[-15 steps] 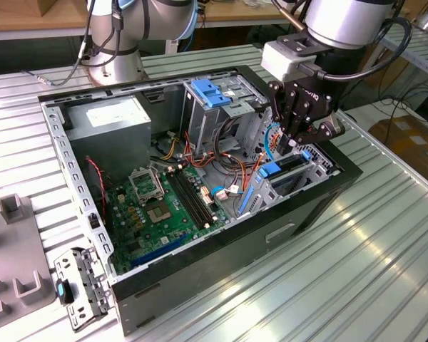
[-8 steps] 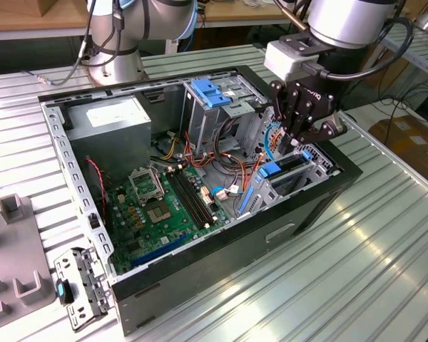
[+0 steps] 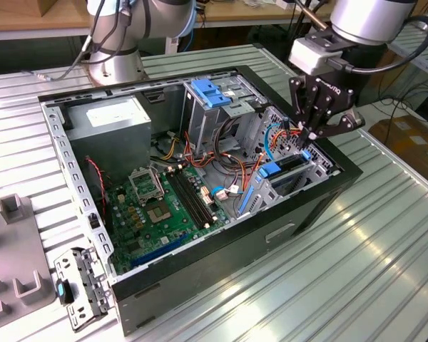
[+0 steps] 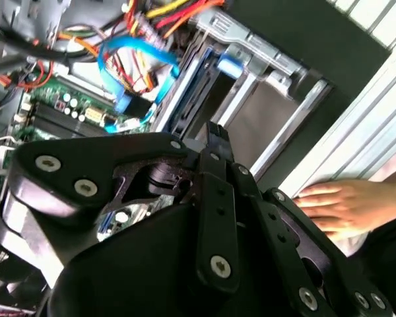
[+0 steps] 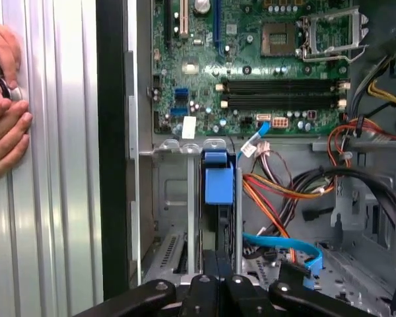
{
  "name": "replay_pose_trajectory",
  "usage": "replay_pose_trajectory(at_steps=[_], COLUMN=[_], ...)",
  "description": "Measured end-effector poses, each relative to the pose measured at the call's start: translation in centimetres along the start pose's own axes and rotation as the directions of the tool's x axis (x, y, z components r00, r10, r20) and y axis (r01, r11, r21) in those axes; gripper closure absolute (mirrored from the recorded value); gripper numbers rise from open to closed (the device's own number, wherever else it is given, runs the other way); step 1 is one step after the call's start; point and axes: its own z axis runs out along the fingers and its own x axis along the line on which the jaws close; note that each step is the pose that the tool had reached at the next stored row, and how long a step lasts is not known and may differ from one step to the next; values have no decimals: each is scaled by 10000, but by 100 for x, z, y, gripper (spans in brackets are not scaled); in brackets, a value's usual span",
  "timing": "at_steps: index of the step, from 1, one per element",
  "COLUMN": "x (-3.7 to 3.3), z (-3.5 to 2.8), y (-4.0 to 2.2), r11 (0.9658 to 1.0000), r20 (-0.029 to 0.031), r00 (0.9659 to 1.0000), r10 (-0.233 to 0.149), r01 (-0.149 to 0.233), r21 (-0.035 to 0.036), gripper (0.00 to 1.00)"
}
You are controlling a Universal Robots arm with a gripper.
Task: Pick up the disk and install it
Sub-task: 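Insert the first disk wire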
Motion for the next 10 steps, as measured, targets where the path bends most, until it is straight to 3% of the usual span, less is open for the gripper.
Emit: replay_pose_trajectory(at_steps=[4,6,10], x=[-4,-5,-4], z=[6,6,4], y=[-183,-196,-197], r11=[10000,9997,9942], r20=[-6,3,36], r00=[10000,9998,9942], r10=[-7,-223,-1077], r01=[7,223,1077], r21=[-63,-62,-6], gripper=[89,89,89])
